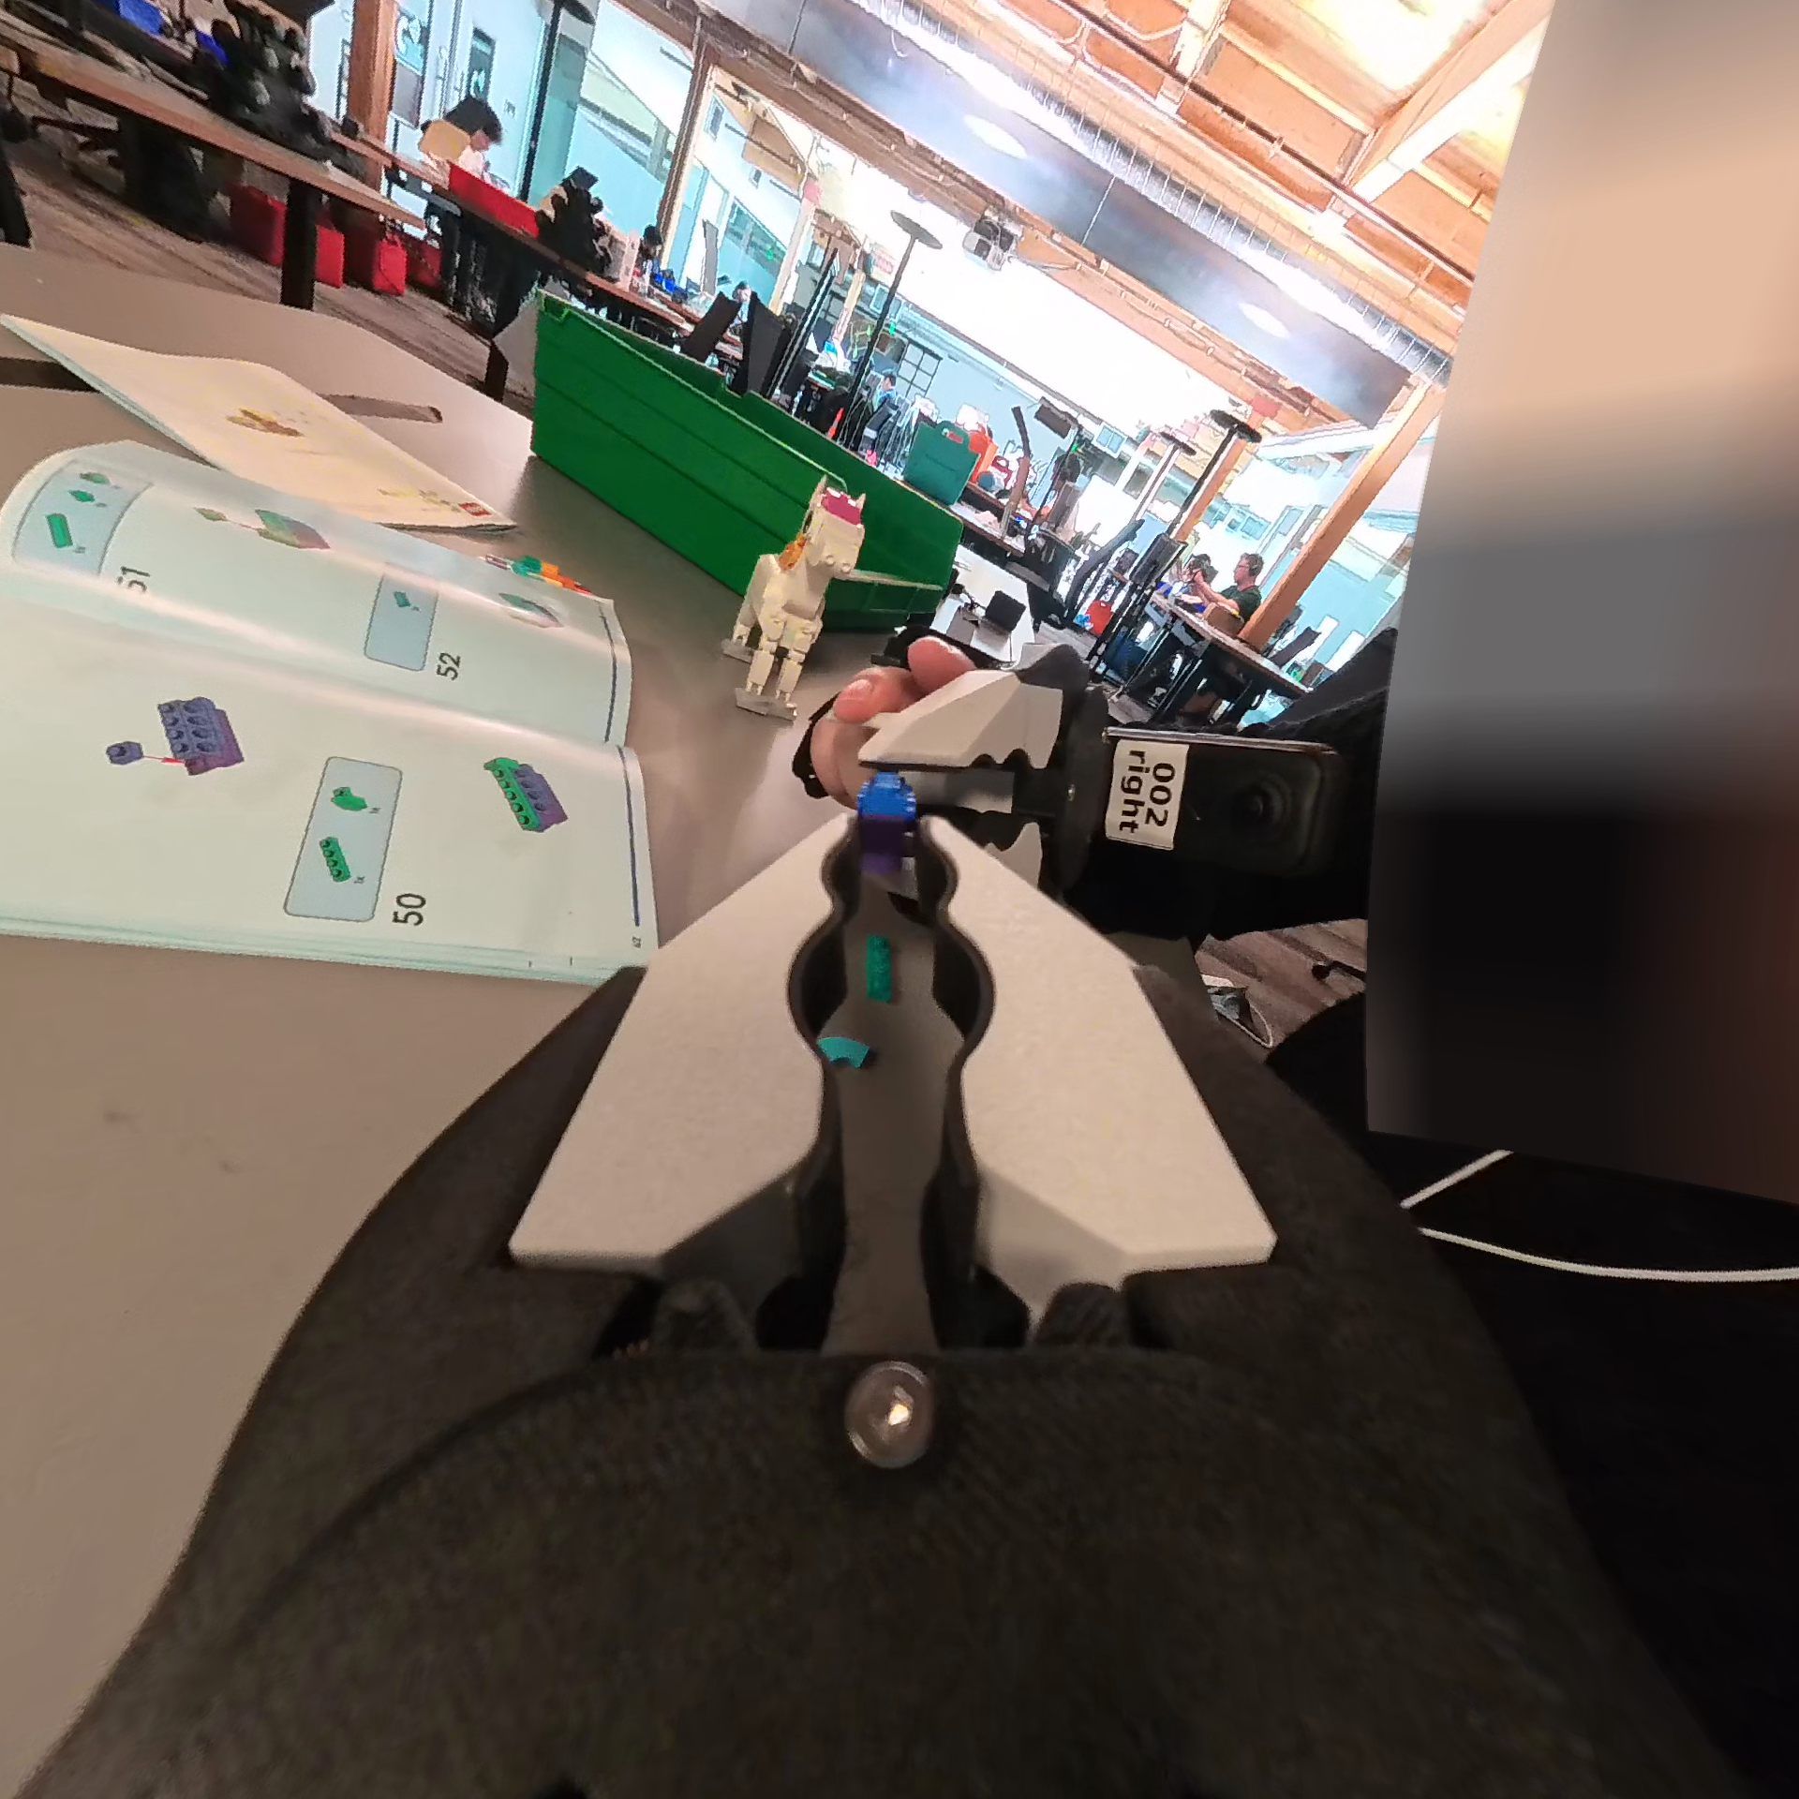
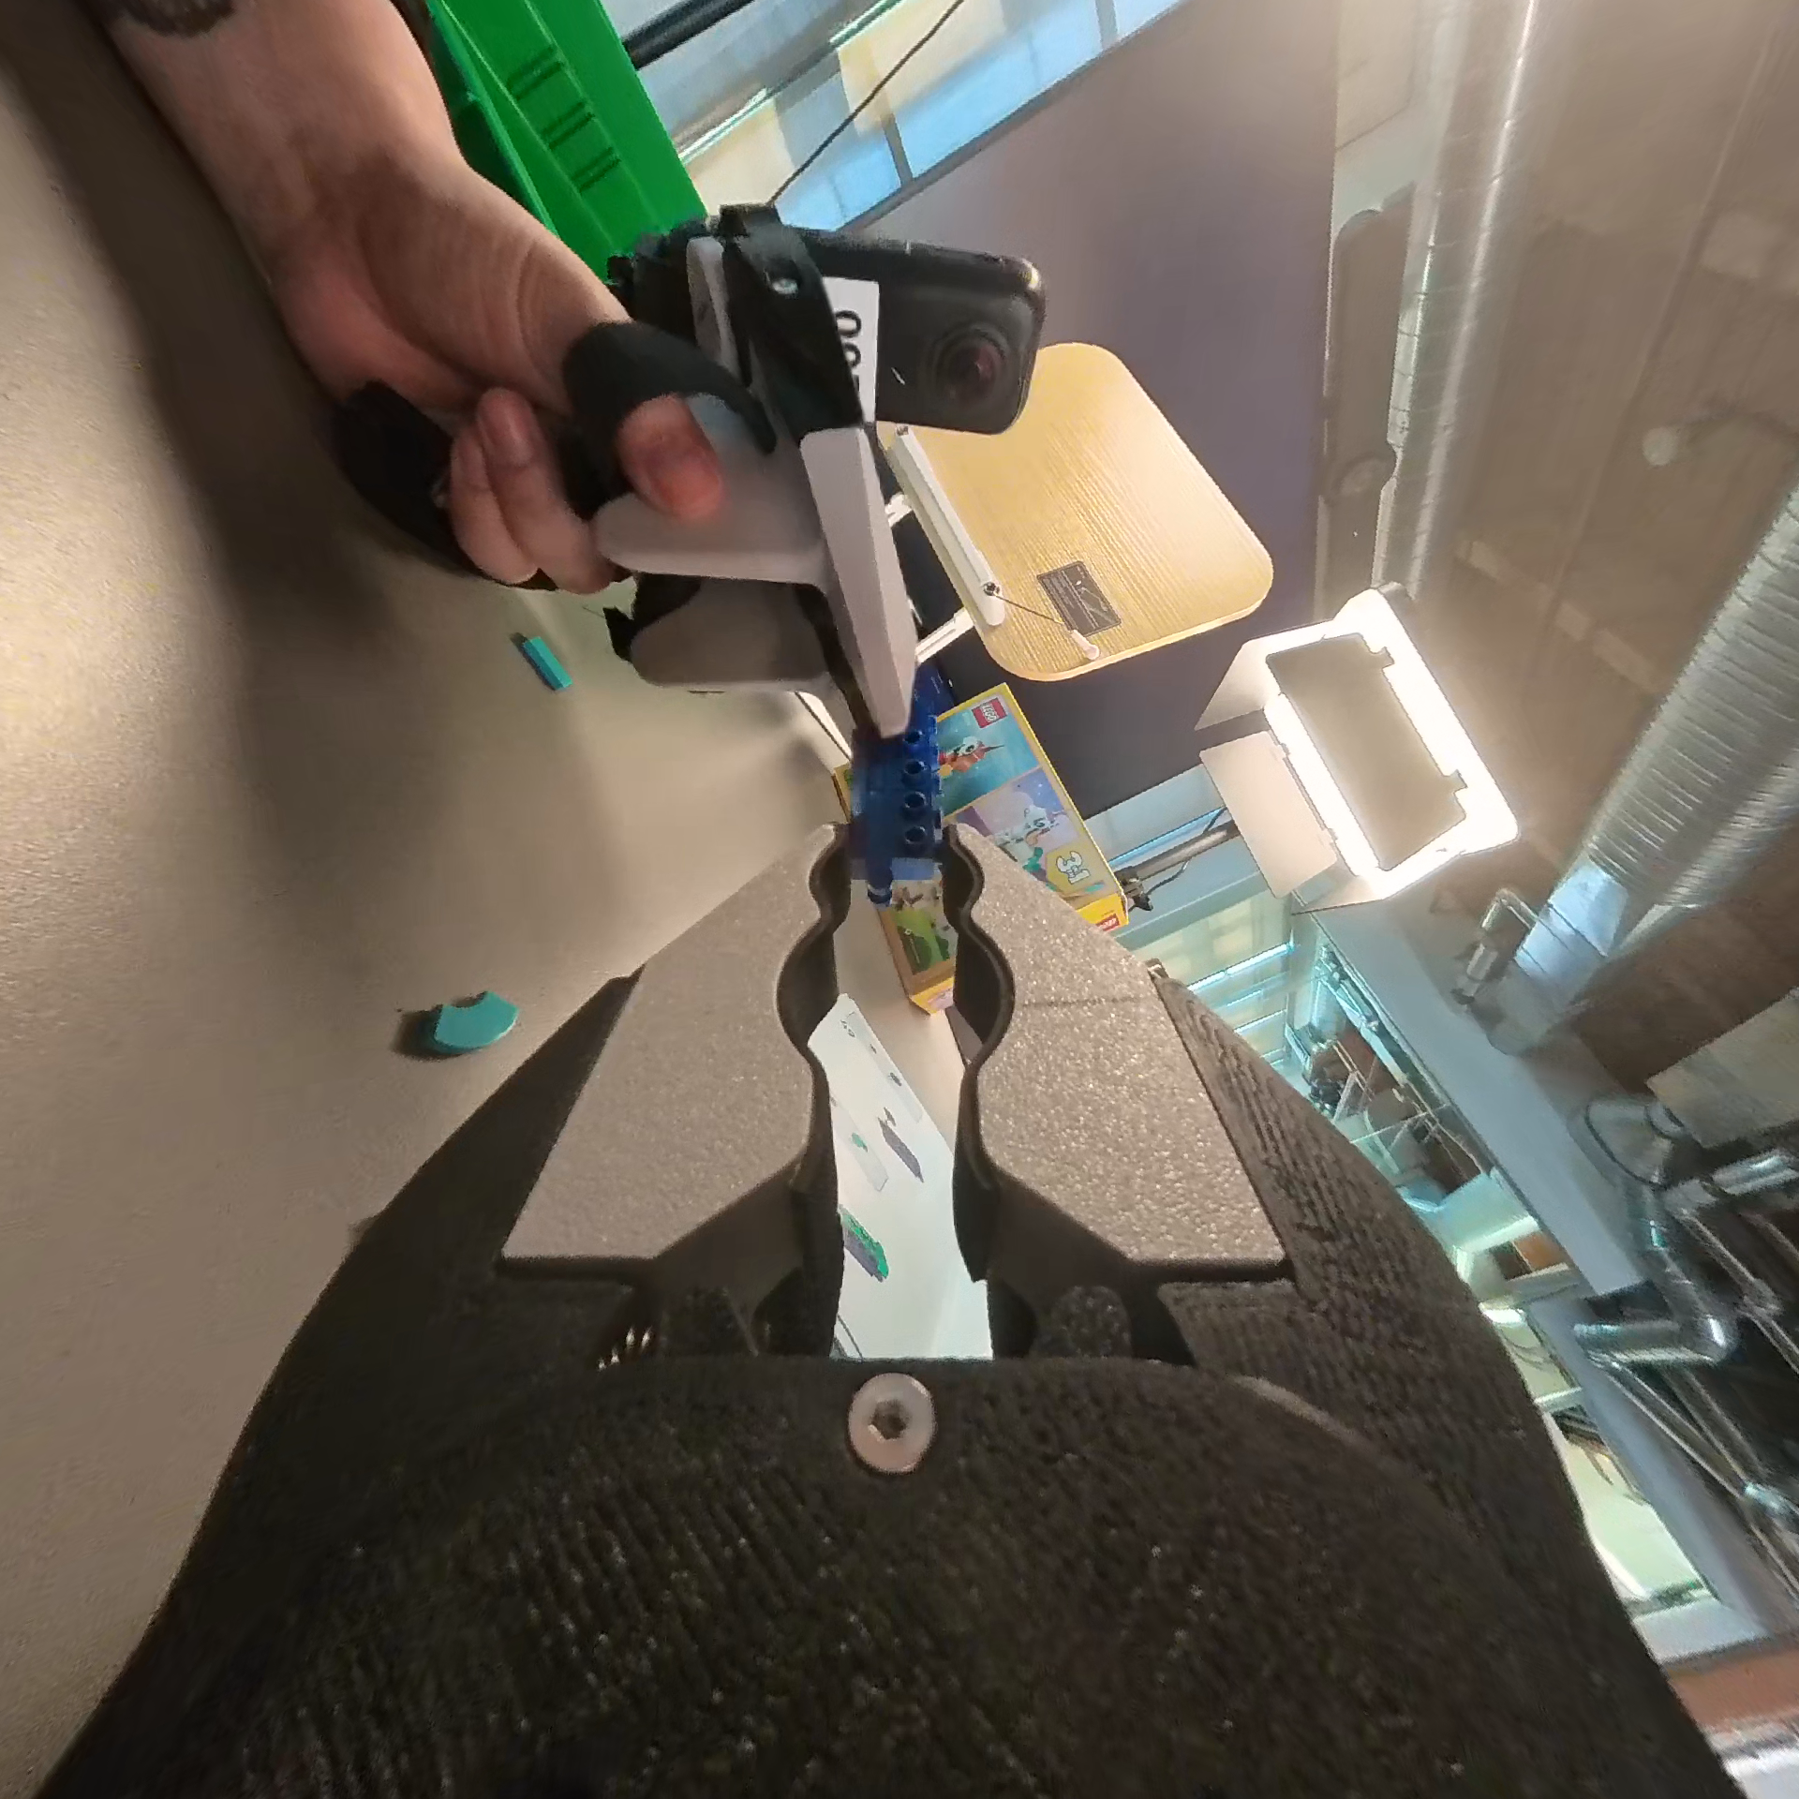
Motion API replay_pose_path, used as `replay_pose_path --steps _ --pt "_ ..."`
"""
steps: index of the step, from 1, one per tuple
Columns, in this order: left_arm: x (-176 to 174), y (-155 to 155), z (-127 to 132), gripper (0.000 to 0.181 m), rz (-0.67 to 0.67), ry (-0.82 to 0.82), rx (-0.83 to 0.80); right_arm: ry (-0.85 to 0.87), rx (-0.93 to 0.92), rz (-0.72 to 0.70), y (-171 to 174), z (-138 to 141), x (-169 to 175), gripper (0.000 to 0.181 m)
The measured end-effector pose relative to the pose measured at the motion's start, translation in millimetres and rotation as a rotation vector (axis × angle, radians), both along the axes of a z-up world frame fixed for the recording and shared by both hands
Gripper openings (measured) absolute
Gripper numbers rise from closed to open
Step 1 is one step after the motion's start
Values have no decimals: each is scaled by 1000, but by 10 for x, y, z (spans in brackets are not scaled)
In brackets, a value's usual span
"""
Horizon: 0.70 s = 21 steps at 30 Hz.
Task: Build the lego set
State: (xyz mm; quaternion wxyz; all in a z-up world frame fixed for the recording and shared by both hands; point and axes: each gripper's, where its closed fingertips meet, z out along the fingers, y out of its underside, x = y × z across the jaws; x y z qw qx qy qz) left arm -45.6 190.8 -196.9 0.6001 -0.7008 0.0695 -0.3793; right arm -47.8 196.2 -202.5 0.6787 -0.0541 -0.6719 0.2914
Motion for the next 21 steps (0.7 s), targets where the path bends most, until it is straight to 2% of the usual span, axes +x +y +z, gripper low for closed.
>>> replay_pose_path --steps 11,21 --pt "40 -5 -20 14 -27 7 -13 1 -3 3 2 10 3 16" --pt "66 -6 -44 8 -46 3 -35 0 -7 17 -19 17 16 16"
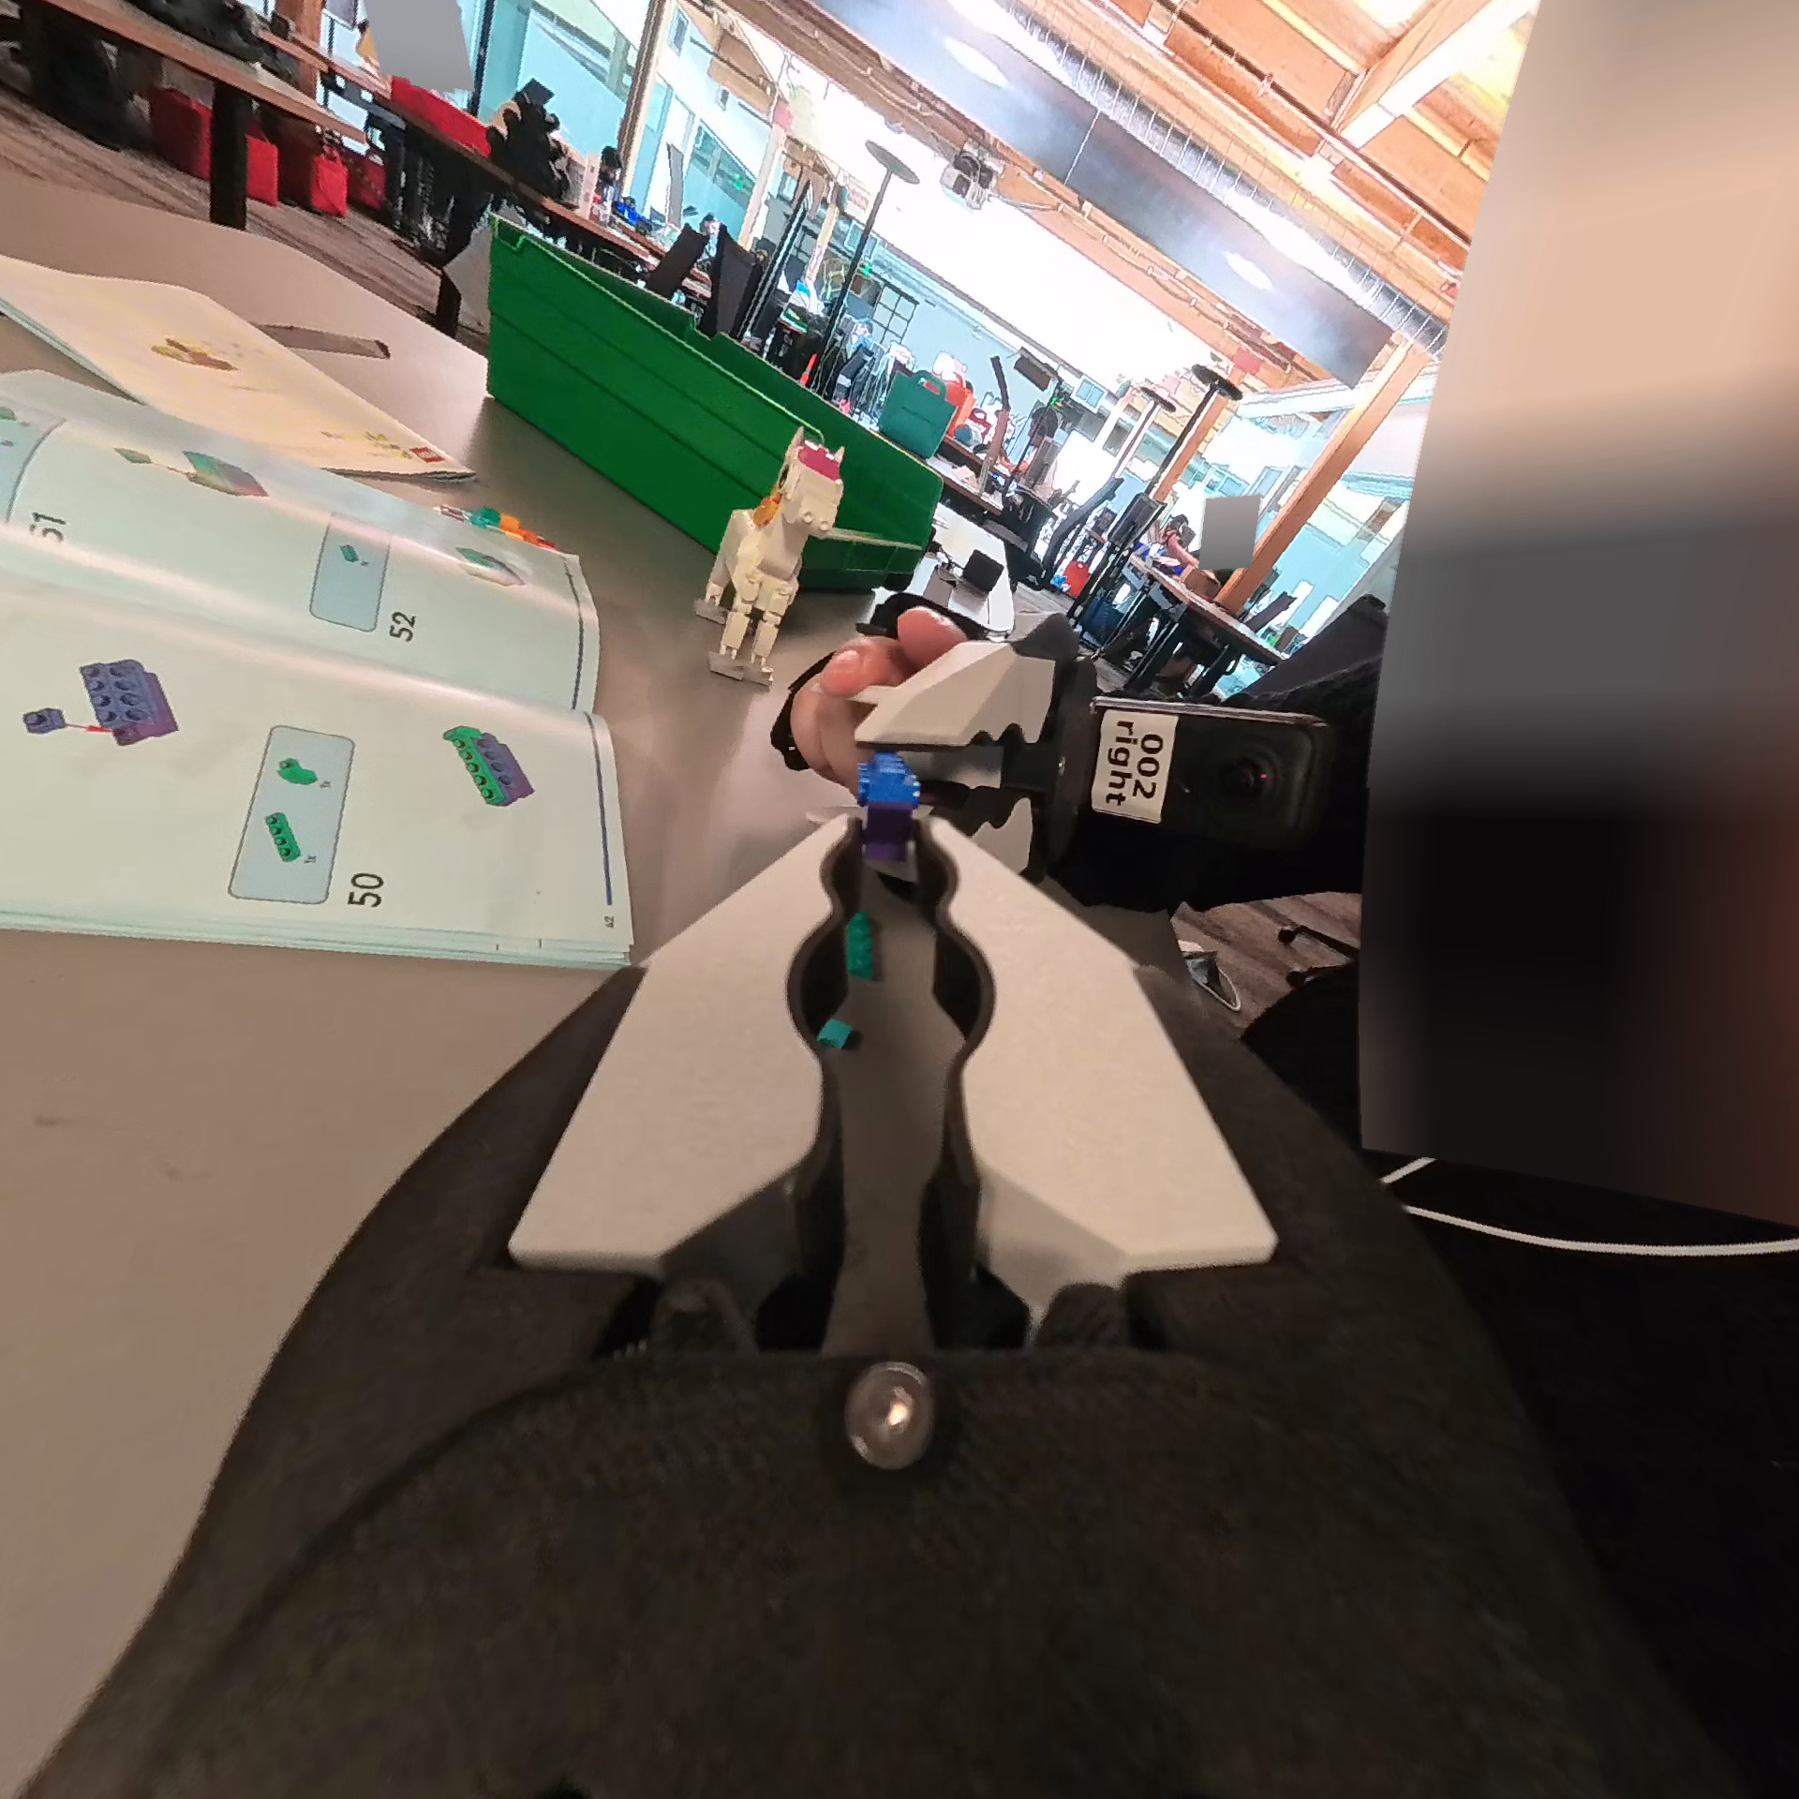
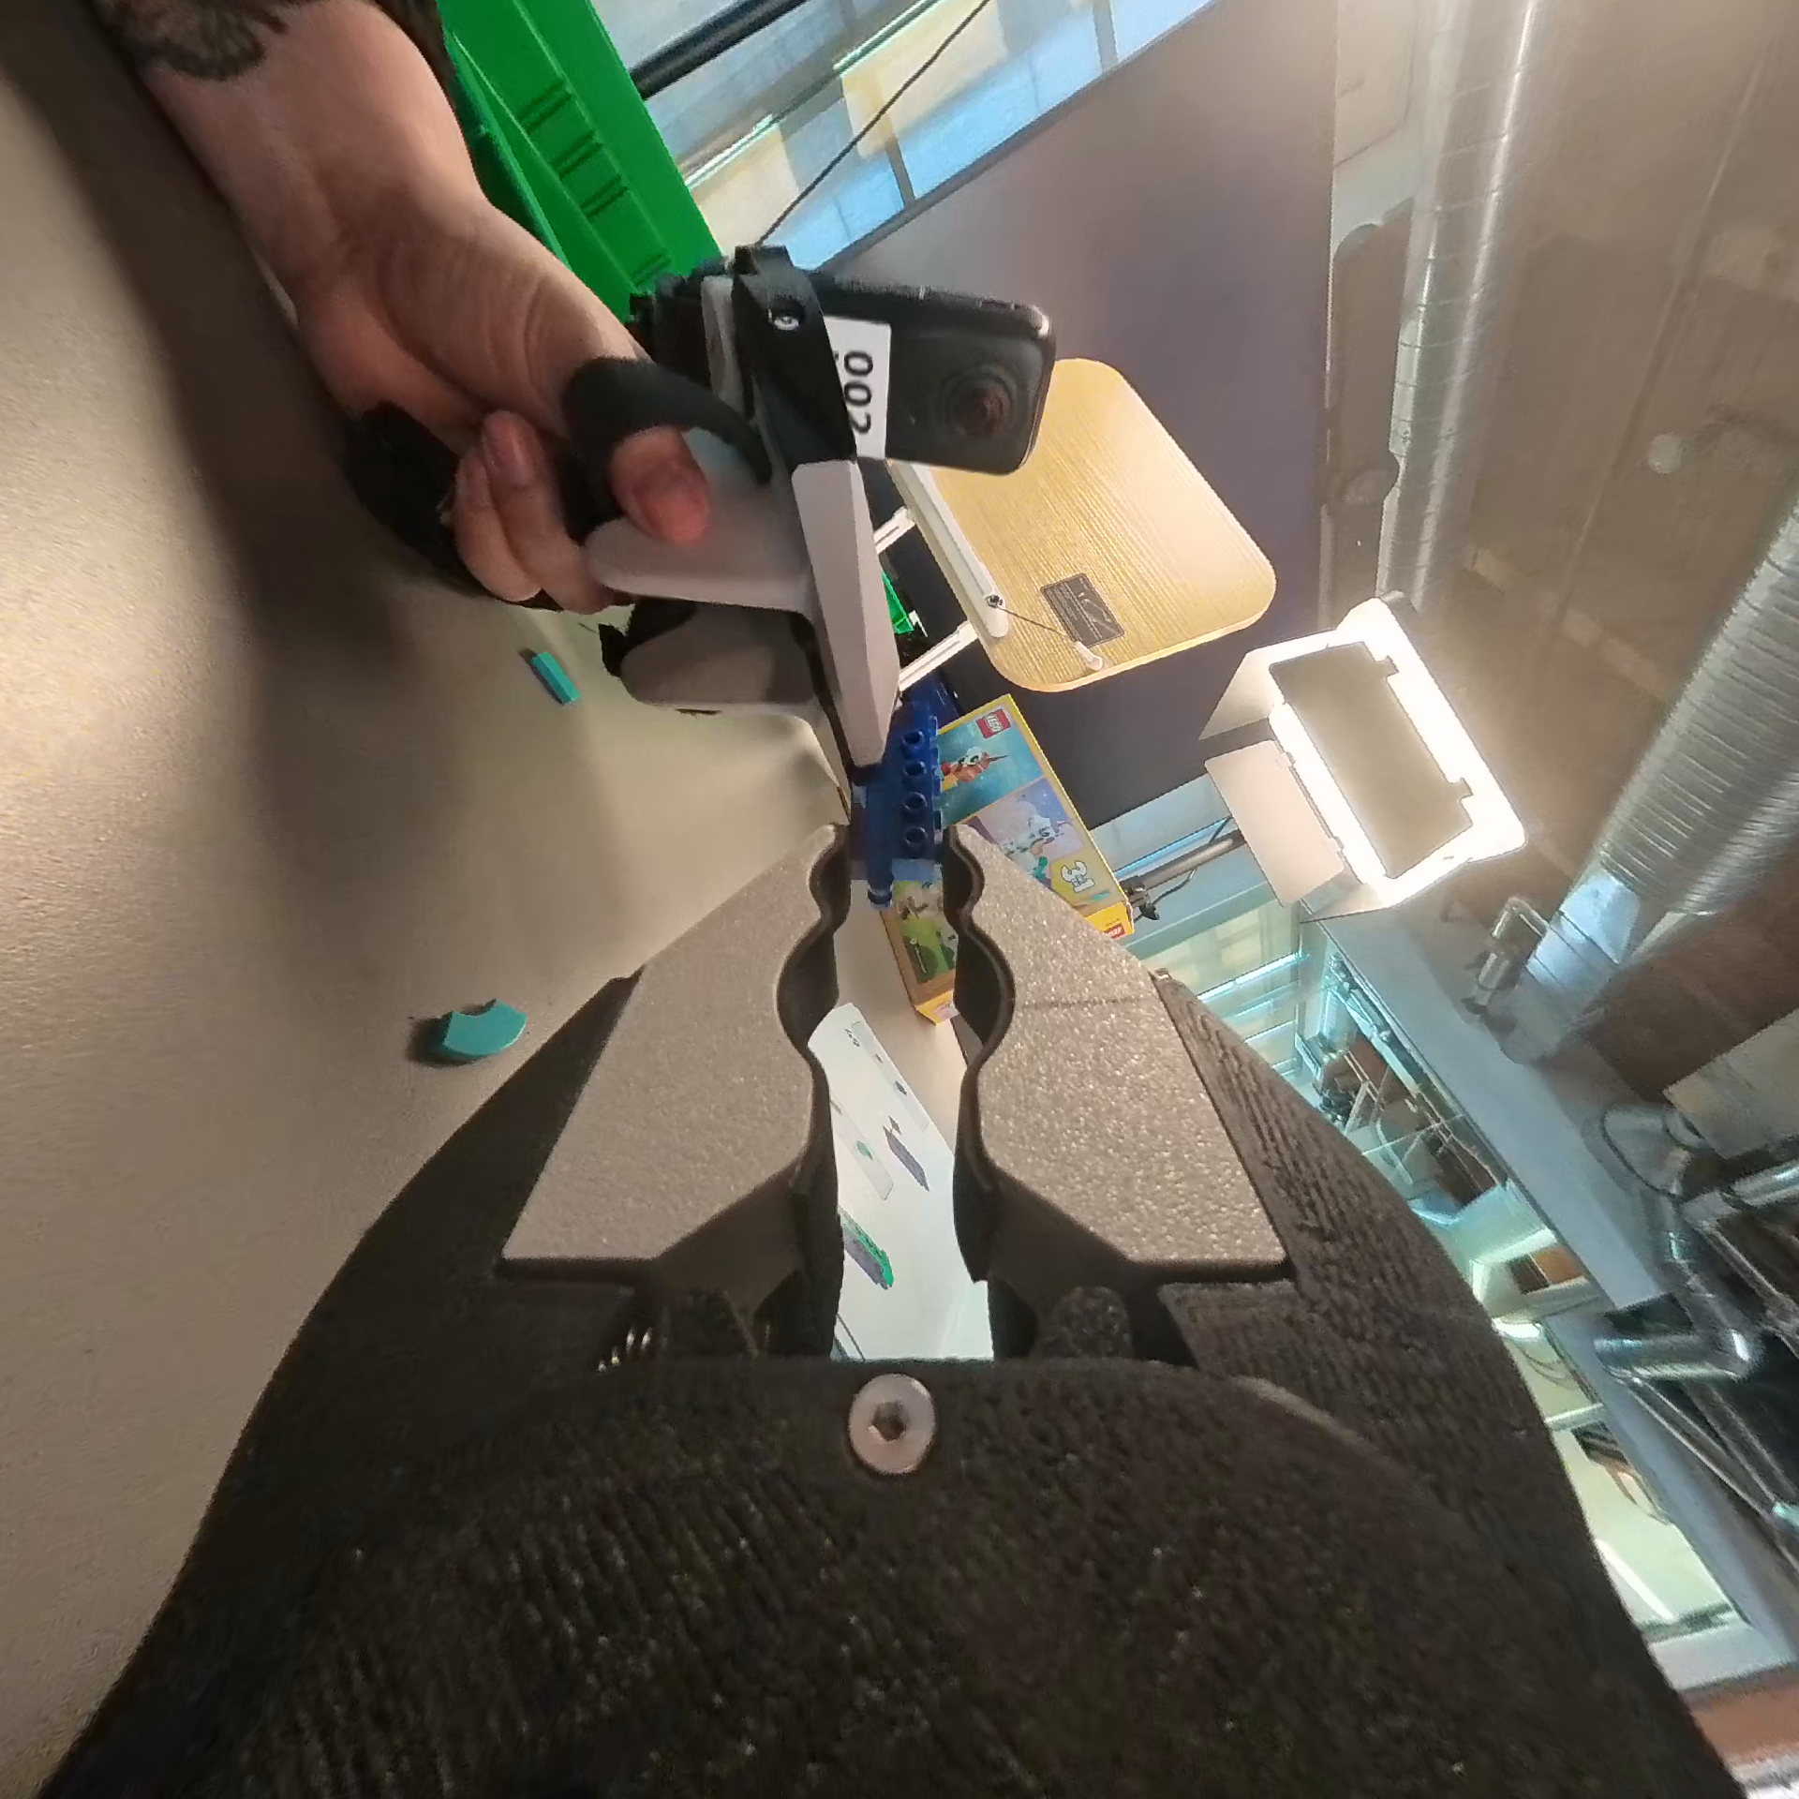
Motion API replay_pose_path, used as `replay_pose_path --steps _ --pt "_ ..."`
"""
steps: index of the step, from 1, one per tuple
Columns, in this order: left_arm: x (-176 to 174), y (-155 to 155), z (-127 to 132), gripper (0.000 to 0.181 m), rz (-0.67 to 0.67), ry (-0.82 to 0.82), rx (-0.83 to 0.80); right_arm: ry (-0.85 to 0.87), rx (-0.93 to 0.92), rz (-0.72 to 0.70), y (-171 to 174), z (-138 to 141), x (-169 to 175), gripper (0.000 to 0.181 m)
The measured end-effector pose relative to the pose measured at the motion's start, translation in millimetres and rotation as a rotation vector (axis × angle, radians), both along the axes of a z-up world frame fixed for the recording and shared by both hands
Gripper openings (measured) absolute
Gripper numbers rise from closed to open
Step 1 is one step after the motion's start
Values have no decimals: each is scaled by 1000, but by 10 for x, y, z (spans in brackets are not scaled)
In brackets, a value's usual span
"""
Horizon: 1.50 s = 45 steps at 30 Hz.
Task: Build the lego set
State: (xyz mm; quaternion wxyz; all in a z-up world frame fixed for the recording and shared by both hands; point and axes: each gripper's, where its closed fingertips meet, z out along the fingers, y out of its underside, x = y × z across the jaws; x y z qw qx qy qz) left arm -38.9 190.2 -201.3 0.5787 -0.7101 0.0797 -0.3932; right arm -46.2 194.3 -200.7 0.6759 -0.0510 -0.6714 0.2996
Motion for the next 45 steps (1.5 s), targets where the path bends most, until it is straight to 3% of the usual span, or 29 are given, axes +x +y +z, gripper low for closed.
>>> replay_pose_path --steps 11,17,20,23,25,33,45 --pt "10 13 -24 8 32 53 3 -20 -21 14 -5 -3 -3 16" --pt "-74 19 26 7 73 18 27 -79 -131 -11 212 77 63 23" --pt "-87 15 28 8 82 18 29 -257 -204 36 295 -1 175 22" --pt "-46 -2 21 7 66 37 30 -779 -373 102 271 -407 431 24" --pt "-4 -14 19 7 52 51 35 -1015 -464 101 260 -599 611 32" --pt "110 -63 34 7 24 120 82 -1157 -432 44 290 -830 718 24" --pt "215 -128 90 7 -10 158 158 -1175 -450 41 249 -806 681 5"
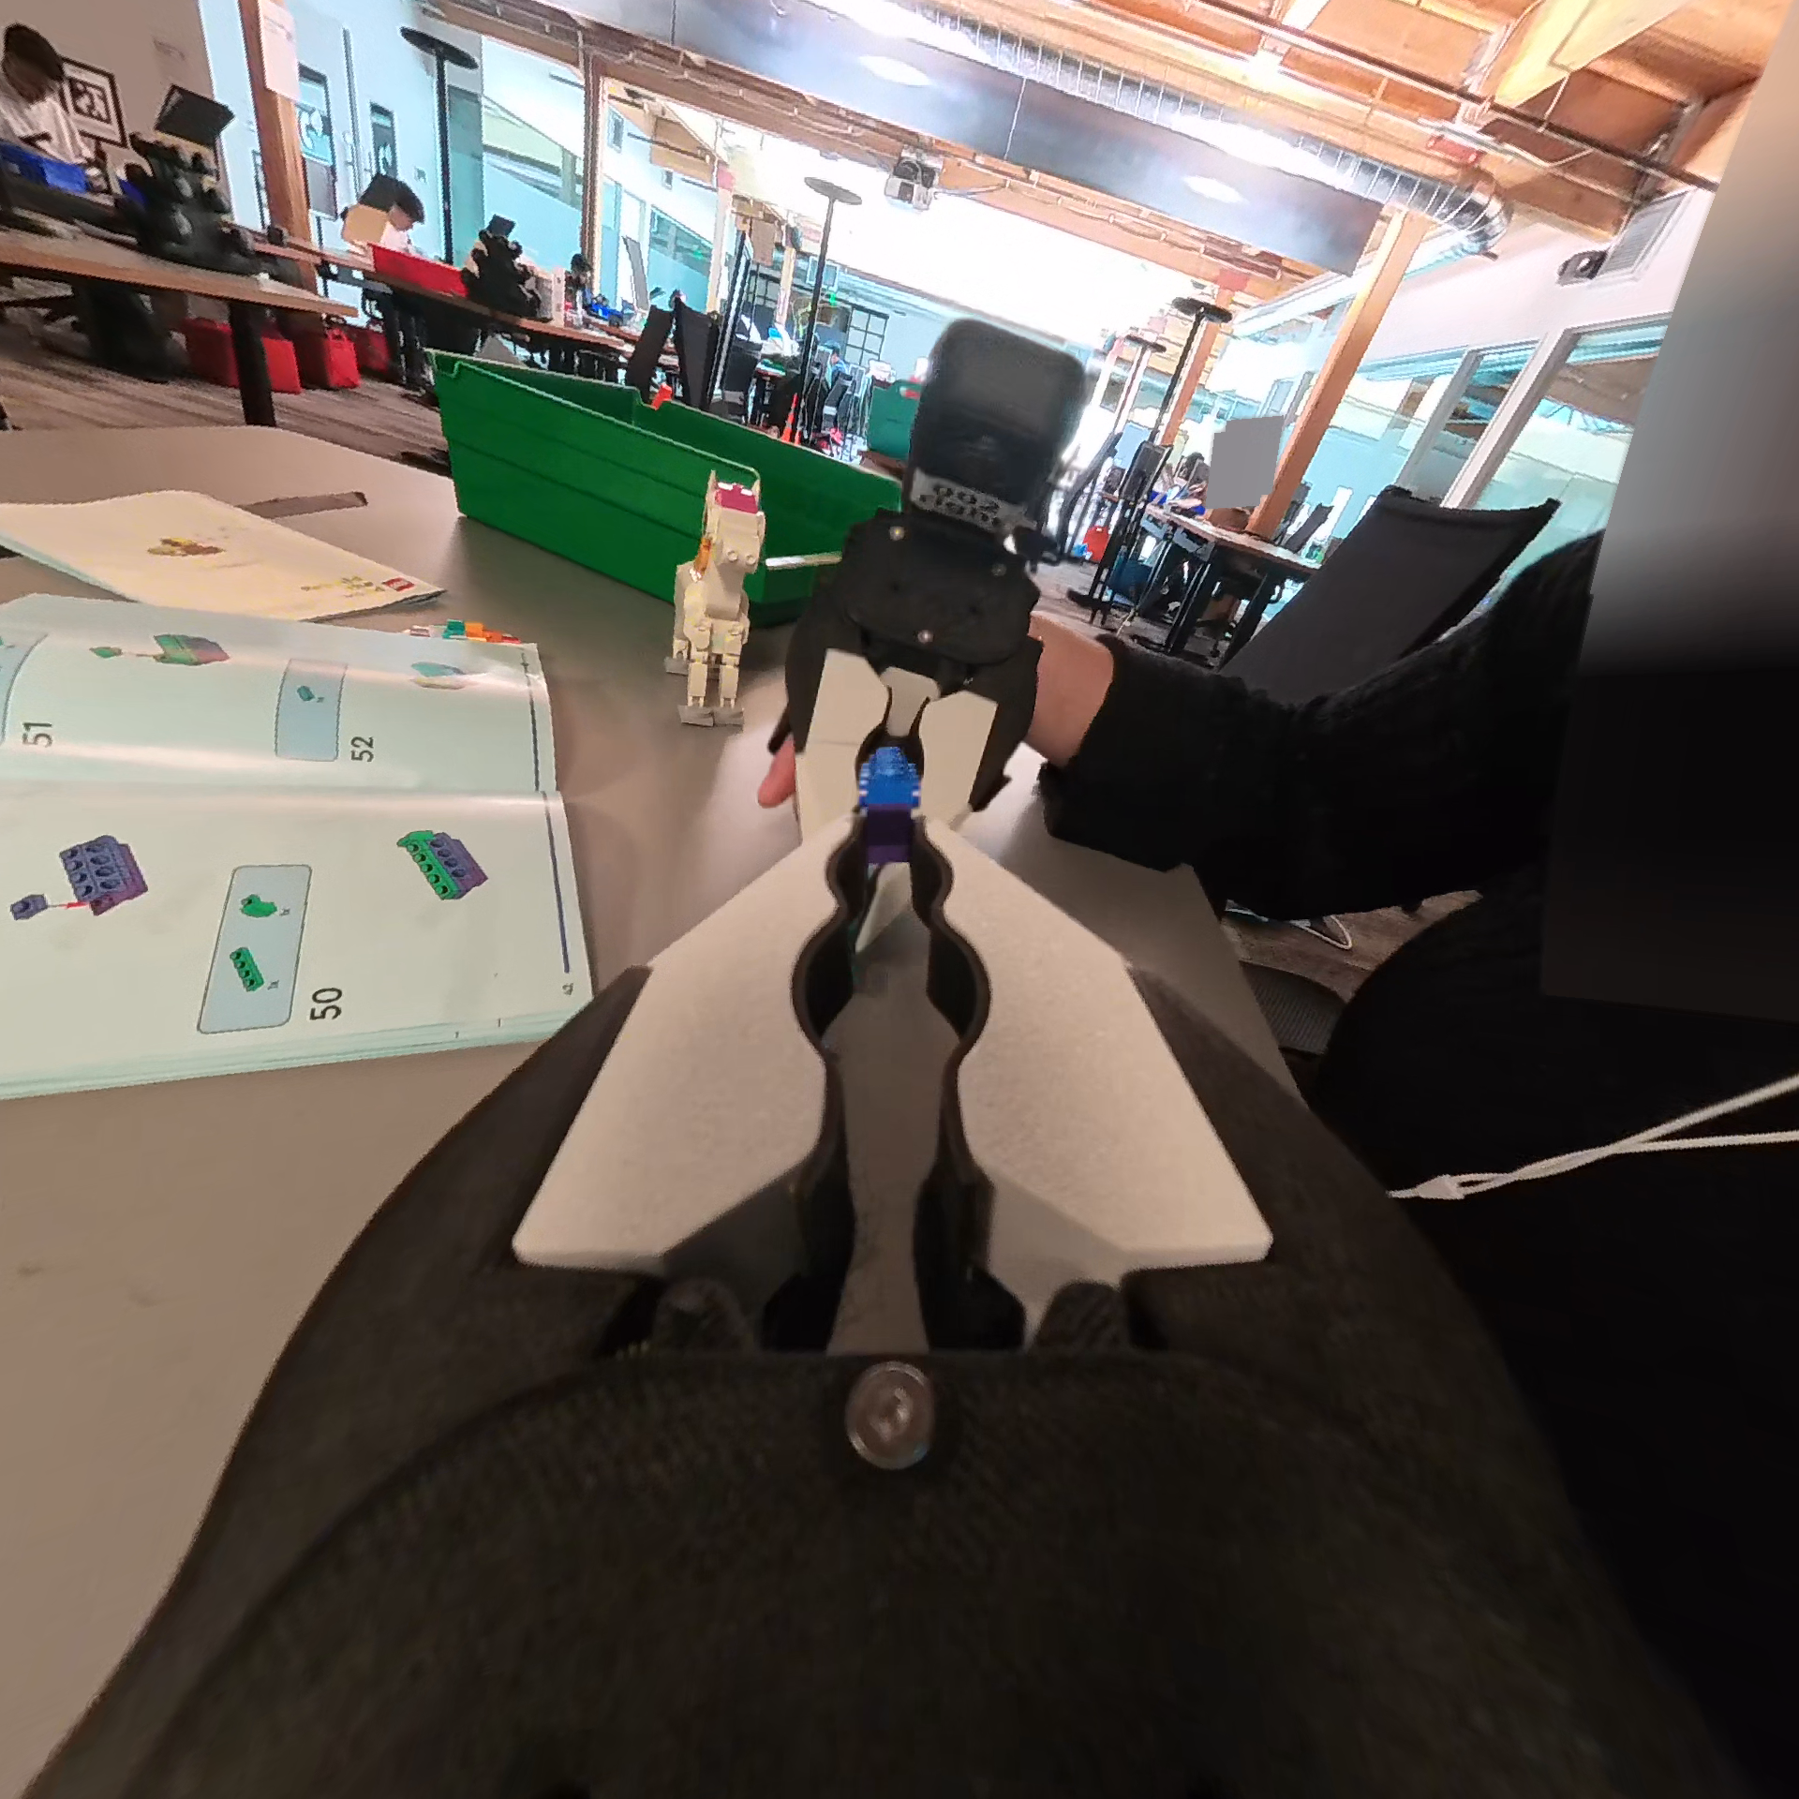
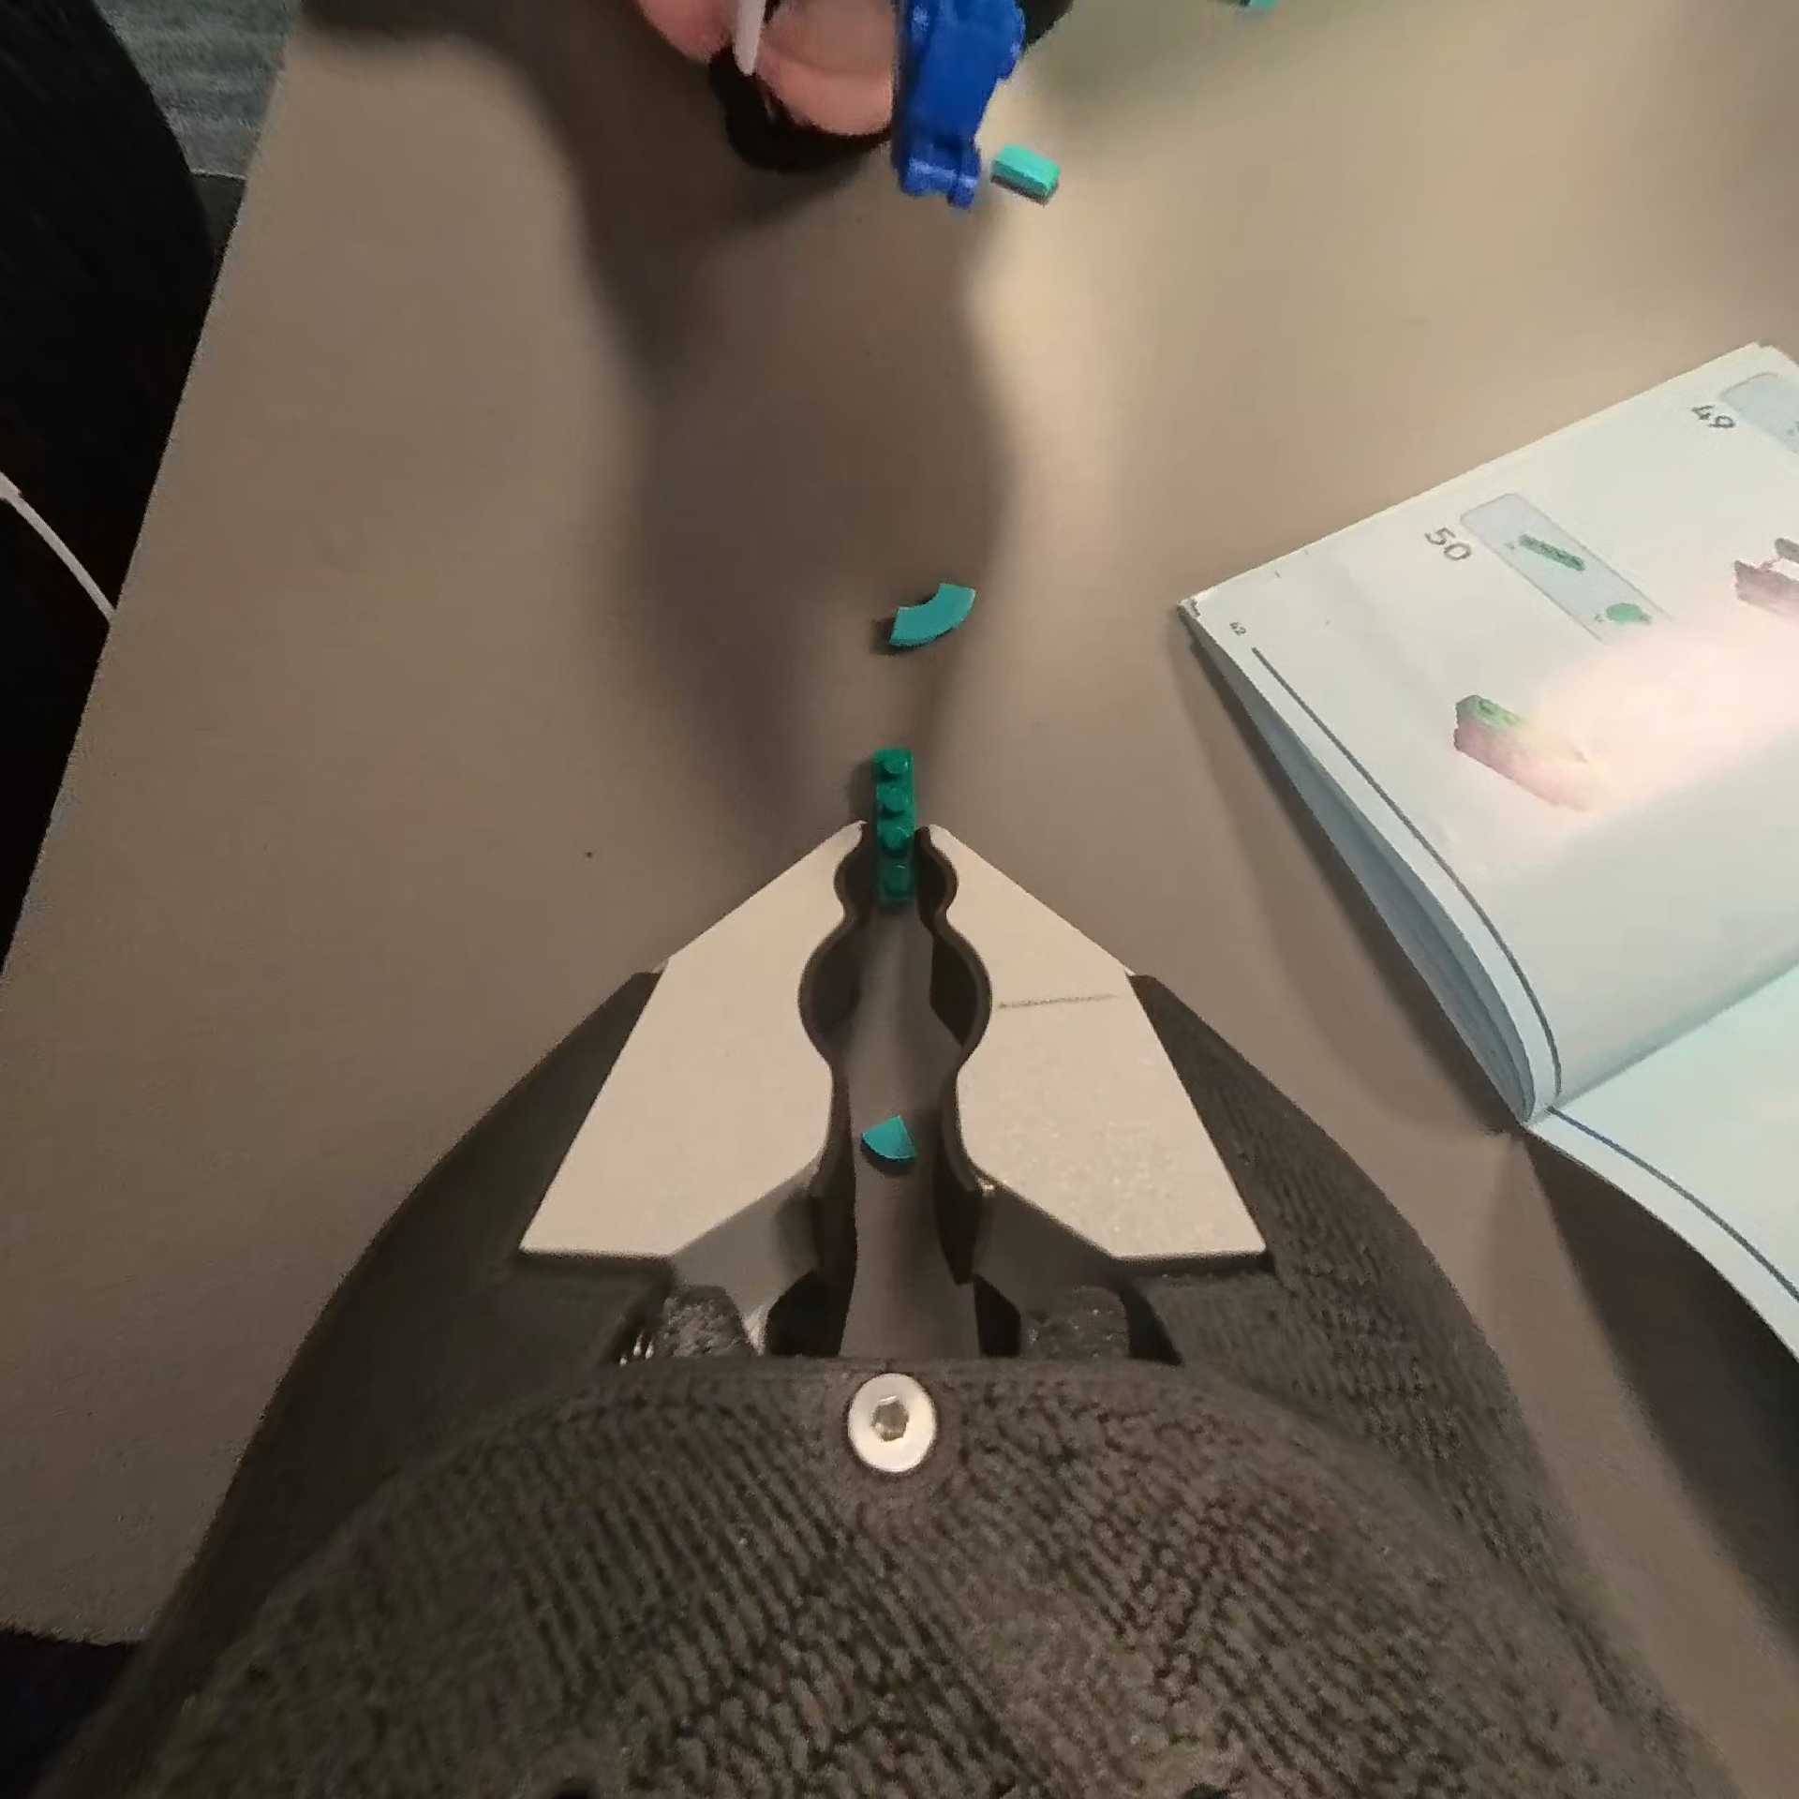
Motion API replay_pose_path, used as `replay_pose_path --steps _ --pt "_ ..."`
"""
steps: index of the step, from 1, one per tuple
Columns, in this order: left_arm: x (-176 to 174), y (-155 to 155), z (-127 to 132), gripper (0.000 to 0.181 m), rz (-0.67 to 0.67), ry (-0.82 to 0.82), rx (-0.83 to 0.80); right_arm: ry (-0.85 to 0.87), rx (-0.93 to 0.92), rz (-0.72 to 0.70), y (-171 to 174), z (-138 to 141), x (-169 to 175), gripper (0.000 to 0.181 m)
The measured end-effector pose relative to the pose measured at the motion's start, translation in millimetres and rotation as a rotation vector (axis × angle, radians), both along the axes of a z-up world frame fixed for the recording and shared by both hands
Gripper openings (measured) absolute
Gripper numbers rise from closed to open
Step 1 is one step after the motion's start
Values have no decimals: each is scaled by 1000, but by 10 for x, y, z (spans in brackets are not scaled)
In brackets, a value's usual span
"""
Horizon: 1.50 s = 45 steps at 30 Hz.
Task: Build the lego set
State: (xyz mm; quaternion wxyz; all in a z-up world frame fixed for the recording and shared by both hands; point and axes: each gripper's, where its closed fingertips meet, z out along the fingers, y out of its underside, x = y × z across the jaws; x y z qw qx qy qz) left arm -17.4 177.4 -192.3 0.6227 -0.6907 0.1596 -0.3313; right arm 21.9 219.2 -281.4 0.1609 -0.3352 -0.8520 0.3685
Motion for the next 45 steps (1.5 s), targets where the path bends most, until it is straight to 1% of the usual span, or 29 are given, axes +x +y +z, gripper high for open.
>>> replay_pose_path --steps 1,4,6,8,10,13,19,21,28,34,45 --pt "6 -8 11 7 -6 -4 8 36 -31 -6 -14 99 -32 5" --pt "16 -26 47 8 -7 -4 43 185 -201 -67 -67 658 -204 5" --pt "25 -38 68 8 1 13 73 230 -245 -103 -122 954 -302 5" --pt "44 -50 81 8 4 36 100 226 -223 -116 -208 1097 -380 5" --pt "59 -64 96 8 4 49 123 184 -219 -79 -359 1171 -394 5" --pt "67 -77 111 8 4 62 144 118 -218 -31 -525 1216 -393 6" --pt "88 -97 128 8 1 82 166 75 -130 -17 -589 1167 -414 6" --pt "89 -96 118 8 2 93 167 71 -100 -15 -586 1146 -417 6" --pt "95 -102 124 8 3 102 178 54 -84 -14 -595 1151 -420 5" --pt "97 -101 123 8 4 110 182 35 -88 -15 -585 1145 -410 6" --pt "99 -101 118 8 1 111 182 54 -109 -19 -591 1156 -421 8"
